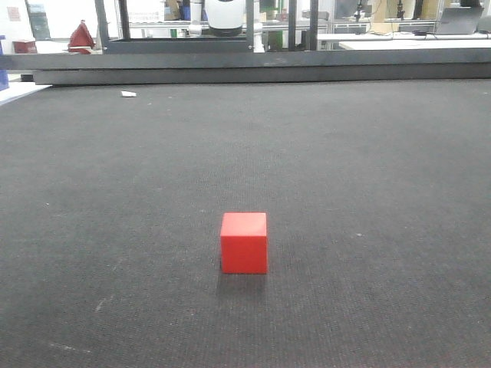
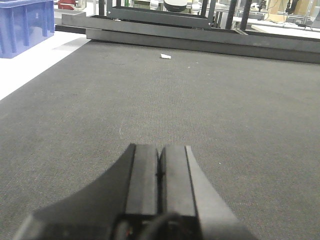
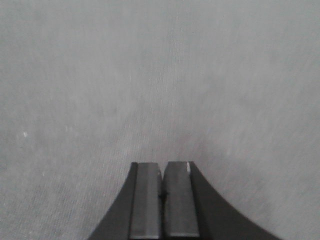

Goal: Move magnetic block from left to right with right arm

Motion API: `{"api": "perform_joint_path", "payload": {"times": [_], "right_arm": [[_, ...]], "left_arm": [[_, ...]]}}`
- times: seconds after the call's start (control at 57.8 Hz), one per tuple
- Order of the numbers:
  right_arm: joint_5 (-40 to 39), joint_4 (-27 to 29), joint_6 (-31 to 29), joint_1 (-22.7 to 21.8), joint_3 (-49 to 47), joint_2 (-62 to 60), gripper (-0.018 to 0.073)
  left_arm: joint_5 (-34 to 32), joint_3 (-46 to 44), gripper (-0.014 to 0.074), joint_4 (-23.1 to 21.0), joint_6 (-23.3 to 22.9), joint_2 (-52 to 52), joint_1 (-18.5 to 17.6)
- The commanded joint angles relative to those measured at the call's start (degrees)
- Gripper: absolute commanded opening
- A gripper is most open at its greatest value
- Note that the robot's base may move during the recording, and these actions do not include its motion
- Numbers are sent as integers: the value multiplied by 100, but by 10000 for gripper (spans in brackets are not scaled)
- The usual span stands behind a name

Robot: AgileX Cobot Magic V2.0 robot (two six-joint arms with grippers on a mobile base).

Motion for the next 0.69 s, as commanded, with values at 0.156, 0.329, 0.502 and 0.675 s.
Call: {"api": "perform_joint_path", "payload": {"times": [0.156,0.329,0.502,0.675], "right_arm": [[259,-109,1174,199,-853,1494,167],[917,-289,1789,916,-1452,2346,606],[1636,-313,2547,1733,-2173,3096,623],[2103,-345,3295,2473,-2940,3942,623]], "left_arm": [[-482,59,-126,-15,-45,-52,18],[-482,59,-126,-15,-45,-52,18],[-482,59,-126,-15,-45,-52,18],[-482,59,-126,-15,-45,-52,18]]}}
